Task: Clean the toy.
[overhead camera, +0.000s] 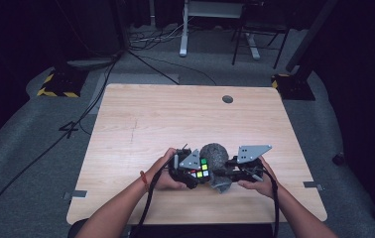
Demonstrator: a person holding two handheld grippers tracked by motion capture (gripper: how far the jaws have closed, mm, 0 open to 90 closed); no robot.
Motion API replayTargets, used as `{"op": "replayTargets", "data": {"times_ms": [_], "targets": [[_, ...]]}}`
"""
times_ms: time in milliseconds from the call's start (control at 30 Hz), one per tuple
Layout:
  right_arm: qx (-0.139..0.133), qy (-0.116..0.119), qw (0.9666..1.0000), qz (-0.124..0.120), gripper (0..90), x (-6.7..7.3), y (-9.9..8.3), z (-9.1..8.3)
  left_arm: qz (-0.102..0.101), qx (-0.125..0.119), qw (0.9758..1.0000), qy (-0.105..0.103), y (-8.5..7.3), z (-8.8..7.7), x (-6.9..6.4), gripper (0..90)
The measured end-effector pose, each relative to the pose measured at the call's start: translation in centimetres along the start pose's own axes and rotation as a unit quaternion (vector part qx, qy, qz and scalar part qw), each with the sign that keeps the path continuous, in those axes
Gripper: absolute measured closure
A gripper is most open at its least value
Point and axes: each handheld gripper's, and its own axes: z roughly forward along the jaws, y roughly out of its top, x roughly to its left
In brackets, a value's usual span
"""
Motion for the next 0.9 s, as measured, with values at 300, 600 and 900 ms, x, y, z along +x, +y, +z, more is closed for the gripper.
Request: {"op": "replayTargets", "data": {"times_ms": [300,600,900], "targets": [[0.039,0.000,0.9991,0.018,72.3,-1.0,-1.4,1.0,0.000,-0.029,0.9996,0.006,0.5,-1.3,0.2,33.3],[-0.022,0.005,0.9997,-0.011,72.3,0.5,0.7,-0.6,0.007,0.002,1.0000,-0.004,0.3,0.0,-0.1,33.4],[0.015,-0.013,0.9998,0.009,72.3,-0.5,-0.2,0.3,0.009,-0.009,0.9999,0.009,0.5,-0.4,-0.1,33.3]]}}
